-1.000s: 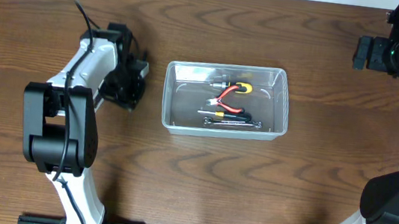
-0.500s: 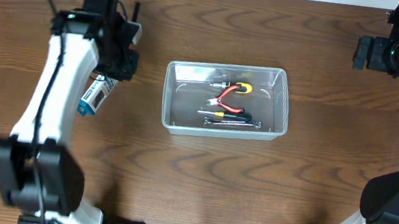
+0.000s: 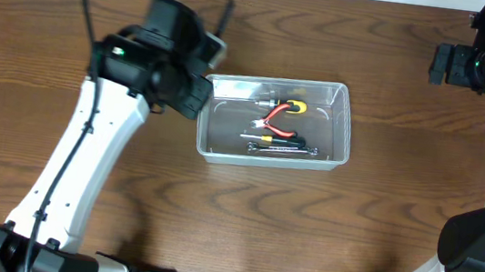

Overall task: Pack container
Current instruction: 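Carry the pen over the container and release it inside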

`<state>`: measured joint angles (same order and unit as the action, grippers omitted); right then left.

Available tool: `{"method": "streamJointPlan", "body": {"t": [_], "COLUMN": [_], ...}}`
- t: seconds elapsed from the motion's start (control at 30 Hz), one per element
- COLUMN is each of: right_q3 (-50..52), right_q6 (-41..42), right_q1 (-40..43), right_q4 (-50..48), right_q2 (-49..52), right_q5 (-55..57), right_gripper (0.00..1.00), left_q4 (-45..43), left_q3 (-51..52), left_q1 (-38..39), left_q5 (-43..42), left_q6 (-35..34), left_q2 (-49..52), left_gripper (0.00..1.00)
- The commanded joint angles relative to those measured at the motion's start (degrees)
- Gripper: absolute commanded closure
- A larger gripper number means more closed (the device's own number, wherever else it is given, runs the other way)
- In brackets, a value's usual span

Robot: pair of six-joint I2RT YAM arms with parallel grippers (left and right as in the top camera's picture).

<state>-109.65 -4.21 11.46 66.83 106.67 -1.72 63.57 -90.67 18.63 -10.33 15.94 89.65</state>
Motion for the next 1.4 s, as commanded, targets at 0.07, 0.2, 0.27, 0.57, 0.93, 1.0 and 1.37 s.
{"method": "streamJointPlan", "body": {"t": [0.07, 0.2, 0.27, 0.57, 0.93, 1.0, 1.37], "right_q3": [0.0, 0.0, 0.0, 0.0, 0.0, 0.0, 0.0], "right_q6": [-0.6, -0.6, -0.6, -0.6, -0.6, -0.6, -0.6], "right_q1": [-0.2, -0.2, -0.2, -0.2, -0.2, -0.2, -0.2], "right_q4": [0.0, 0.1, 0.1, 0.1, 0.1, 0.1, 0.1], "right_q2": [0.5, 0.5, 0.5, 0.5, 0.5, 0.5, 0.5], "right_q5": [-0.2, -0.2, -0.2, -0.2, -0.1, -0.1, -0.1], "right_gripper": [0.01, 0.01, 0.01, 0.01, 0.01, 0.01, 0.01], "left_q4": [0.7, 0.7, 0.9, -1.3, -5.1, -5.3, -6.1], "left_q3": [0.6, 1.5, 1.5, 1.5, 1.5, 1.3, -2.3], "left_q1": [6.7, 9.9, 11.0, 12.6, 11.7, 11.2, 4.4], "left_q5": [-0.1, -0.2, -0.1, 0.5, 0.9, 0.9, 4.3], "left_q6": [6.6, 10.6, 12.4, 17.9, 14.9, 13.6, 3.3], "left_q2": [1.0, 2.6, 4.0, 12.9, 14.4, 13.9, 8.5], "left_gripper": [0.94, 0.93, 0.93, 0.93, 0.94, 0.94, 0.89]}}
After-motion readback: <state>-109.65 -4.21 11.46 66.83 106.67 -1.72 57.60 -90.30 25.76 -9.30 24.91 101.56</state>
